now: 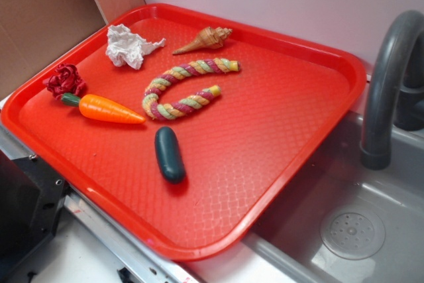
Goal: Grab the white paper.
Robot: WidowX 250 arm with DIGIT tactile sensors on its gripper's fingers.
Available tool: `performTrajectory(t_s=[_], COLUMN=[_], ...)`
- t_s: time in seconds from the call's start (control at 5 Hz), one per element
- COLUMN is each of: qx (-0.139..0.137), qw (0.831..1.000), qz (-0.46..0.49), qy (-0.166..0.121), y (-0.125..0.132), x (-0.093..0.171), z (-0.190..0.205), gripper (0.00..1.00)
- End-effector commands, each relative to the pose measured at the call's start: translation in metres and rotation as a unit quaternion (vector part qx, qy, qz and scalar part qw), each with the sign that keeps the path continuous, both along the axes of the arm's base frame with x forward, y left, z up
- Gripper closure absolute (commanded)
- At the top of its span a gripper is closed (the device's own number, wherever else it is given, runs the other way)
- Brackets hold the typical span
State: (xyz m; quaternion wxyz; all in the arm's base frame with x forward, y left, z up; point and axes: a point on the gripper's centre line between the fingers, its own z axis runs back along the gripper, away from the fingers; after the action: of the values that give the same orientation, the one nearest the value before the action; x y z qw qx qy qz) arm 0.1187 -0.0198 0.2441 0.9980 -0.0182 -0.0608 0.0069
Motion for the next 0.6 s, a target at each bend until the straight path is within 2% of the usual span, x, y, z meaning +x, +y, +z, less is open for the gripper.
performTrajectory(t_s=[0.0, 0.2, 0.4], qx=[0.0, 0.011, 0.058], qw=[1.0, 0.998, 0.99], qz=[0.0, 0.069, 0.127], qy=[0.0, -0.013, -0.035], y=[0.0, 0.028, 0.053], x=[0.0, 0.034, 0.054], z=[0.0, -0.016, -0.031], gripper=[0.0, 0.0, 0.0])
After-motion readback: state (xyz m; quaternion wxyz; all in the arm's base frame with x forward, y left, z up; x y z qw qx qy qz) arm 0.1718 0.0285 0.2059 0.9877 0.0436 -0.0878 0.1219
